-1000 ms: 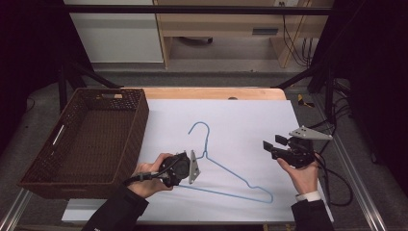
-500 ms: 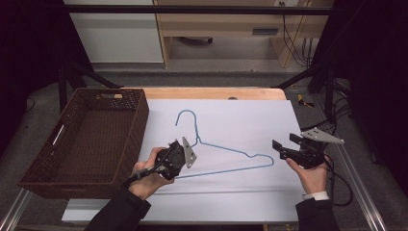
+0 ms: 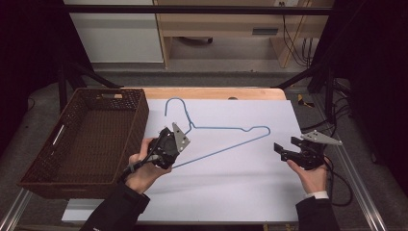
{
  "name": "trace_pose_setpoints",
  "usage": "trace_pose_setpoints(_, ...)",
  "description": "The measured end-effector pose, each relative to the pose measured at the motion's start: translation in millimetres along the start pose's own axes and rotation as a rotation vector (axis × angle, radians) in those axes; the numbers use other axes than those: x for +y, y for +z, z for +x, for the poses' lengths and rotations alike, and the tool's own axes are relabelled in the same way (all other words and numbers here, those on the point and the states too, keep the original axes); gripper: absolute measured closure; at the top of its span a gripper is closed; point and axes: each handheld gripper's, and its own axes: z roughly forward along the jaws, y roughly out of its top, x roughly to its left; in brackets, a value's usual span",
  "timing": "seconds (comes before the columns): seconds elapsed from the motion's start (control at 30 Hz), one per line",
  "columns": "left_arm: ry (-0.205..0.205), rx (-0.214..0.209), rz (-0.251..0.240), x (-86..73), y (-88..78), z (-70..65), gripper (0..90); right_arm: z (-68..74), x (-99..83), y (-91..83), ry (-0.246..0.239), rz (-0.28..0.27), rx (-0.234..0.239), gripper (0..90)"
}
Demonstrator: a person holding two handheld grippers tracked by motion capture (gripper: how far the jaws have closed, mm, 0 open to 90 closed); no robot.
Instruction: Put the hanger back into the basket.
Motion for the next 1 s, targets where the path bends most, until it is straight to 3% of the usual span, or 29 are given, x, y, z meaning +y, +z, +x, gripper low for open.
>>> trace_pose_setpoints(0.23,-0.080,0.014,-0.011,3.1,-14.5,23.7,86.4,2.9,-1.0,0.6,-0.018,0.000,0.009,25.0)
trace_pose_setpoints(0.53,-0.140,0.078,-0.024,4.5,-31.1,63.4,86.5,8.0,-1.0,-0.2,-0.045,-0.018,0.030,21.8)
trace_pose_setpoints(0.77,-0.225,0.108,-0.004,-8.5,-39.5,98.0,86.6,14.1,-1.3,0.3,-0.070,-0.022,0.048,16.5)
trace_pose_setpoints(1.0,-0.258,0.154,0.019,-22.9,-46.8,127.1,86.6,15.1,-1.7,0.3,-0.067,-0.020,0.044,15.0)
